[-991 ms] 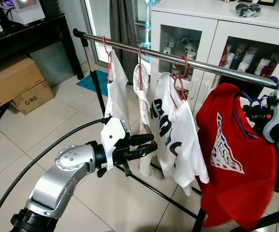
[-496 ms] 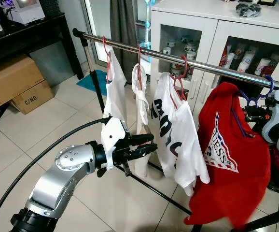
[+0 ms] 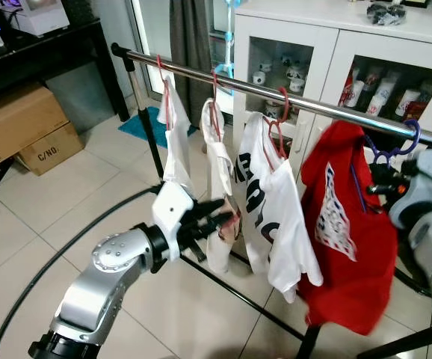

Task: Hang hanger

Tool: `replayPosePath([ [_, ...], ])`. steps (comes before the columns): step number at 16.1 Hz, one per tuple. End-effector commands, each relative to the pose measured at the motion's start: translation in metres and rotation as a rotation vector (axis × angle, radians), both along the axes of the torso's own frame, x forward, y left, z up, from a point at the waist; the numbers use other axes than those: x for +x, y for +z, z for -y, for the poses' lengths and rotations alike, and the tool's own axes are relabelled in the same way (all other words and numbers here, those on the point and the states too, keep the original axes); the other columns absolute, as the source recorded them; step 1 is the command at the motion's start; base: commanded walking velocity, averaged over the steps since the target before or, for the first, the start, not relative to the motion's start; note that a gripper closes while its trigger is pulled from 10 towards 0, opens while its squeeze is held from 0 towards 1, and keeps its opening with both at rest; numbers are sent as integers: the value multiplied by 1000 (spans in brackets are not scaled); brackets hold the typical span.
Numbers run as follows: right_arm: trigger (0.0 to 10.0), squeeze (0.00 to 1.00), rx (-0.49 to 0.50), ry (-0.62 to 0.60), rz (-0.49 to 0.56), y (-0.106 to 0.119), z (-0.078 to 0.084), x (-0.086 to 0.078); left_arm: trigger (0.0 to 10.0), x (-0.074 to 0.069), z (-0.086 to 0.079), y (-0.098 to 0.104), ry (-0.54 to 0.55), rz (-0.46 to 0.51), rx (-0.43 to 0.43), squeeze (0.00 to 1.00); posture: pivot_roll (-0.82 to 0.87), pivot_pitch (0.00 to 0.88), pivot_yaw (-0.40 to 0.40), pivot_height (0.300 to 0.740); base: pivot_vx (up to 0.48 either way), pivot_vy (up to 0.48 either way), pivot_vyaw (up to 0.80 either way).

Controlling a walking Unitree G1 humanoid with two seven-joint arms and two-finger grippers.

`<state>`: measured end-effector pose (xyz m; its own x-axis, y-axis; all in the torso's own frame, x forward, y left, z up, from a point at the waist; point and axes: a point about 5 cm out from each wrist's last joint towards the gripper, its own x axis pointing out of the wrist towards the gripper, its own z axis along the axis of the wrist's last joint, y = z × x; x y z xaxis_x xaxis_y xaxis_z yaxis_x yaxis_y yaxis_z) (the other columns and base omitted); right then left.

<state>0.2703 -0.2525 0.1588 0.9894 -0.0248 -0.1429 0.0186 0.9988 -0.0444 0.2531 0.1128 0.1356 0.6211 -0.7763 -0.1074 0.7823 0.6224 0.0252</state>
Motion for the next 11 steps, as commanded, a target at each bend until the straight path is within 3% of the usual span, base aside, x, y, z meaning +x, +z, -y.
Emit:
replayPosePath([
  [1,0,0,3,7,80,11,-8,-3,10000,0,-5,0,50,18,-4,118,-110,0,72,740,0,0,0],
  [5,0,0,-25,-5,188,15,-16,-9,10000,4,-11,-5,189,11,-43,118,-117,0,73,740,0,0,0],
  [7,0,0,-42,22,263,20,-22,-1,10000,8,-8,-6,201,28,-39,114,-107,0,59,740,0,0,0],
  [11,0,0,-67,38,244,10,-34,-6,10000,5,-8,-12,201,8,-8,114,-93,0,35,740,0,0,0],
])
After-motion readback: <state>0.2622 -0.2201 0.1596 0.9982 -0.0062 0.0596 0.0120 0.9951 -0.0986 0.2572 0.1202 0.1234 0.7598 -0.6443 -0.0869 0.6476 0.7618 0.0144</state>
